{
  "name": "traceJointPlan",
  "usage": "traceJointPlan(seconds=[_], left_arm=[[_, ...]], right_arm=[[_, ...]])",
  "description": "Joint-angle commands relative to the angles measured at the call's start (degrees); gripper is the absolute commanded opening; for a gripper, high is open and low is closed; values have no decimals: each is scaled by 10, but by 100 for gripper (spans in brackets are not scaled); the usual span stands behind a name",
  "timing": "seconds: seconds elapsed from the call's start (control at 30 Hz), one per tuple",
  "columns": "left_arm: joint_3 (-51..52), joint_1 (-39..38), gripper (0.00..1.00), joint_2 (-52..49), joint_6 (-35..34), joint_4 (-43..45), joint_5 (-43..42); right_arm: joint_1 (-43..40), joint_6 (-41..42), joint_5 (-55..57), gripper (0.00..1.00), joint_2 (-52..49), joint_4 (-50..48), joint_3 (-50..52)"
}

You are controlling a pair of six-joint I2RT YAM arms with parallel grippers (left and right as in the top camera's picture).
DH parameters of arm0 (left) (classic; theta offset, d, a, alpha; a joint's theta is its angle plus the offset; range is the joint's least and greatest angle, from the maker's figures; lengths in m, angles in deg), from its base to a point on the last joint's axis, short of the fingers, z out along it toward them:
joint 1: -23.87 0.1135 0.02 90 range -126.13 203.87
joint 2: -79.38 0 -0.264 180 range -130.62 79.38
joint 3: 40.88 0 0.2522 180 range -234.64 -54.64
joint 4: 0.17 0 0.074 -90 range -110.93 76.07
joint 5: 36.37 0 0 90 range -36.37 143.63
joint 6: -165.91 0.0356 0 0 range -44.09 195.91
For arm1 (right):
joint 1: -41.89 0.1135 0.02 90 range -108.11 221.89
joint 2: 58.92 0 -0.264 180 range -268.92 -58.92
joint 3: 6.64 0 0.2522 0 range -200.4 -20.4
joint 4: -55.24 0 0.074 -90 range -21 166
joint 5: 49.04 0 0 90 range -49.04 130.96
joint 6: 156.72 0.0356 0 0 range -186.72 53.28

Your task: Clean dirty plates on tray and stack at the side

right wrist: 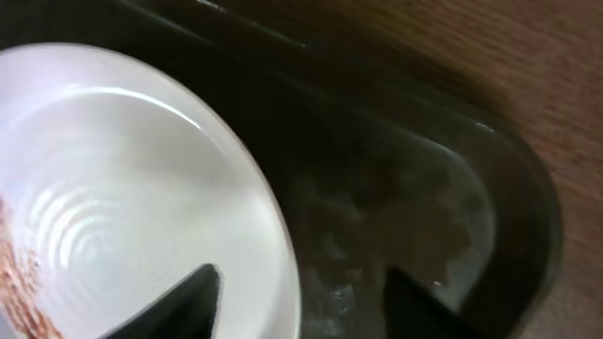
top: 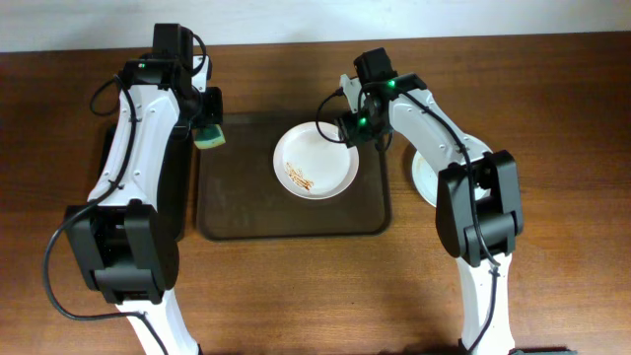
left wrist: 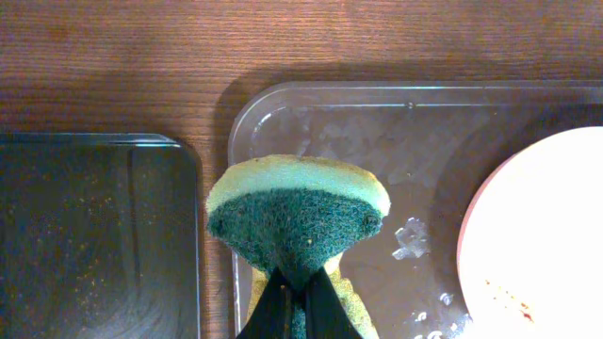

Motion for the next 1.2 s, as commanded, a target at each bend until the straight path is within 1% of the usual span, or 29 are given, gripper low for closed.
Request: traceJointPlan(seconds=[0.0, 0.03, 0.07, 0.1, 0.13, 0.17, 0.23, 0.3, 0.33, 0.37, 0.43, 0.57, 0.63, 0.67, 0.77, 0.83, 0.87, 0.9, 0.93, 1.0, 1.03, 1.07, 1.1, 1.13, 1.17], left_arm=[[0, -1, 1, 0, -4, 1, -7], [0, -1, 1, 0, -4, 1, -7], [0, -1, 1, 0, -4, 1, -7], [0, -1, 1, 0, -4, 1, -7], [0, -1, 1, 0, -4, 1, -7], [0, -1, 1, 0, -4, 1, -7], [0, -1, 1, 0, -4, 1, -7], [0, -1, 1, 0, -4, 0, -7], [0, -1, 1, 0, -4, -1, -7], [0, -1, 1, 0, -4, -1, -9], [0, -1, 1, 0, -4, -1, -9], [0, -1, 1, 0, -4, -1, -9], [0, -1, 1, 0, -4, -1, -9], [0, -1, 1, 0, -4, -1, -9], [0, -1, 1, 0, -4, 0, -9], [0, -1, 1, 0, -4, 0, -9], [0, -1, 1, 0, -4, 0, -9], [0, -1, 1, 0, -4, 0, -9], [0, -1, 1, 0, -4, 1, -9], [0, -1, 1, 0, -4, 1, -9], [0, -1, 1, 0, -4, 1, -9], [0, -1, 1, 0, -4, 1, -9], [0, -1, 1, 0, -4, 1, -9], [0, -1, 1, 0, -4, 1, -9], [0, -1, 1, 0, -4, 1, -9]], right_arm=[[6, 45, -21, 39, -28, -7, -3], [8, 57, -21, 31, -37, -6, -3], [9, 70, -21, 19, -39, -6, -2], [10, 92, -20, 9, -40, -6, -2], [9, 105, -20, 6, -40, -6, -2], [9, 129, -20, 4, -40, 0, -2], [9, 188, -21, 4, -40, 19, -2], [11, 272, -28, 4, -40, 50, -2], [14, 323, -39, 4, -40, 81, -2], [20, 355, -35, 4, -40, 110, -2], [35, 403, -27, 4, -40, 150, -2], [82, 499, -27, 4, -40, 190, -2], [102, 531, -3, 4, -40, 189, -2], [104, 531, 2, 4, -40, 189, -3], [93, 484, 1, 4, -38, 187, -26], [88, 442, -1, 15, -38, 187, -50], [88, 415, -1, 32, -38, 179, -60], [88, 374, -1, 55, -38, 162, -67], [89, 346, -1, 65, -38, 144, -67], [89, 312, 9, 67, -40, 115, -66], [89, 312, 26, 67, -40, 109, -66], [89, 312, 41, 64, -42, 104, -66], [89, 312, 43, 57, -45, 104, -66], [89, 312, 43, 53, -50, 105, -65], [90, 313, 42, 50, -52, 107, -63]])
